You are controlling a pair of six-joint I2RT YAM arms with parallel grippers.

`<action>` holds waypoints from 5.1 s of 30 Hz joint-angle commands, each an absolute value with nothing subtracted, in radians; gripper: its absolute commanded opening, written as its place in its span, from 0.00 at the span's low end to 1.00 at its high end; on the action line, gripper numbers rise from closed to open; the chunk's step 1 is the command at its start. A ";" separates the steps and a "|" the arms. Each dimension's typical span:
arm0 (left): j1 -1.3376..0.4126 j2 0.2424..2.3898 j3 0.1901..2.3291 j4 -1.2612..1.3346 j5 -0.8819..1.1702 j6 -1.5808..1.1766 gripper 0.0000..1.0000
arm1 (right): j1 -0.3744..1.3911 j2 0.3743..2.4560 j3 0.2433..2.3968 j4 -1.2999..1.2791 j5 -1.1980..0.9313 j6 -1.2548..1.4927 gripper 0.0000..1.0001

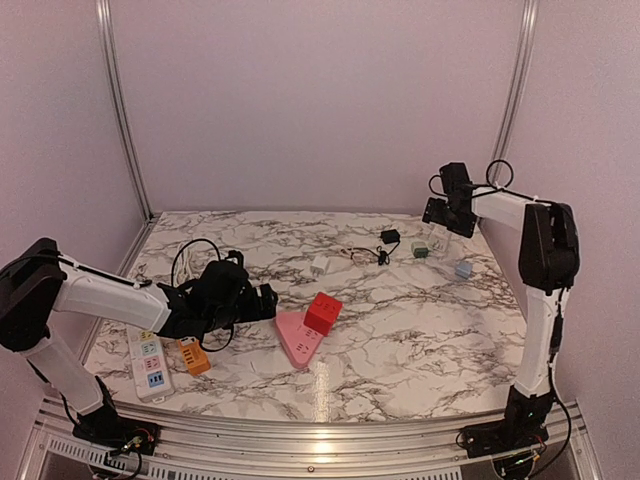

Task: Insert the plug
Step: Pick up the plug from the corner of the board, then place the plug at the center of the board.

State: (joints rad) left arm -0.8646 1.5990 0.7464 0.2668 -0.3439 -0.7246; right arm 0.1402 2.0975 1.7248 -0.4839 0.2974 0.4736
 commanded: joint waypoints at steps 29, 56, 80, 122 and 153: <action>-0.868 1.548 0.694 0.285 -0.387 -0.732 0.99 | 0.114 2.348 1.931 -0.468 0.385 0.581 0.66; -0.895 1.554 0.724 0.290 -0.416 -0.695 0.99 | 0.212 1.857 1.443 -0.257 0.343 0.522 0.40; -0.910 1.568 0.744 0.306 -0.415 -0.684 0.99 | 0.637 1.456 0.862 -0.223 0.485 0.685 0.44; -0.917 1.597 0.751 0.307 -0.419 -0.695 0.99 | 0.737 1.497 0.697 -0.127 0.467 0.793 0.67; -0.917 1.574 0.721 0.322 -0.434 -0.682 0.99 | 0.875 1.456 0.791 -0.035 0.332 0.553 0.76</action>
